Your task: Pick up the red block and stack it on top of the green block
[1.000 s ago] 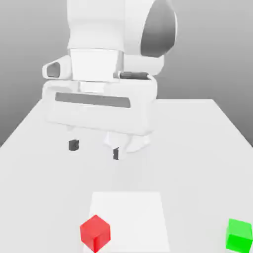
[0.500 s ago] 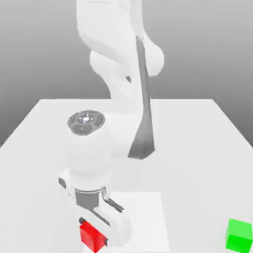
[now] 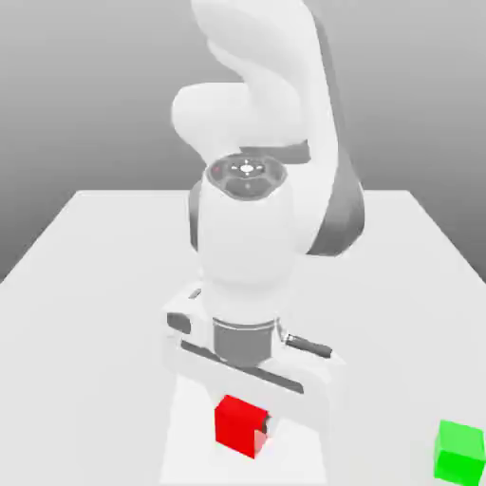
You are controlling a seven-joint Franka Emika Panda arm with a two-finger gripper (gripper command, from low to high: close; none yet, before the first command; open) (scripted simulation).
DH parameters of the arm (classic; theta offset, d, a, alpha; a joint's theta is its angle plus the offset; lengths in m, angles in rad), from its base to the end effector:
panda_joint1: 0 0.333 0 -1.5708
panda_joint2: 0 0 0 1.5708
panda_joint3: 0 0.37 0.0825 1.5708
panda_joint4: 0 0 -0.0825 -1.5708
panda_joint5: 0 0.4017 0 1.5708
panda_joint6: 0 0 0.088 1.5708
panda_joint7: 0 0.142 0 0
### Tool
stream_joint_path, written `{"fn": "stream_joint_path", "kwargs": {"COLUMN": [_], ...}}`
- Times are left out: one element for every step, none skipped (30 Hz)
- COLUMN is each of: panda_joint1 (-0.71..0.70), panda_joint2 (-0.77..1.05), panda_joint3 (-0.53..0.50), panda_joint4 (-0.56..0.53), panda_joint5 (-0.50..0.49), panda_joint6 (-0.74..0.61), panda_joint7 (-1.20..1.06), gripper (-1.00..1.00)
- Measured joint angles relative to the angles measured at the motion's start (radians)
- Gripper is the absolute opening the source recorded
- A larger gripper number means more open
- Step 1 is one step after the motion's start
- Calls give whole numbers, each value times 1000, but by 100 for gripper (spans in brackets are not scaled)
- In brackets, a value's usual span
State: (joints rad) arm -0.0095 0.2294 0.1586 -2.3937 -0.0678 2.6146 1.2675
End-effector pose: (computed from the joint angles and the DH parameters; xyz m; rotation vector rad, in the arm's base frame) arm 0.5162 0.0796 0.2253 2.7063 -1.5924 -0.0076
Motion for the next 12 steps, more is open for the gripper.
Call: {"fn": "stream_joint_path", "kwargs": {"panda_joint1": [24,48,72,97,124,156,190,212,225,225,225,225], "panda_joint2": [2,4,7,13,32,67,114,156,179,179,179,179], "panda_joint3": [25,49,74,98,118,131,132,125,120,120,120,120], "panda_joint4": [13,25,37,51,69,92,114,126,132,132,132,132], "panda_joint5": [-10,-20,-29,-41,-59,-87,-120,-148,-162,-162,-162,-162], "panda_joint6": [-11,-23,-34,-42,-44,-34,-12,16,30,30,30,30], "panda_joint7": [-17,-34,-51,-68,-80,-87,-85,-77,-72,-72,-72,-72], "gripper": [-100,-100,-100,-100,-100,-100,-100,-100,100,100,100,100]}}
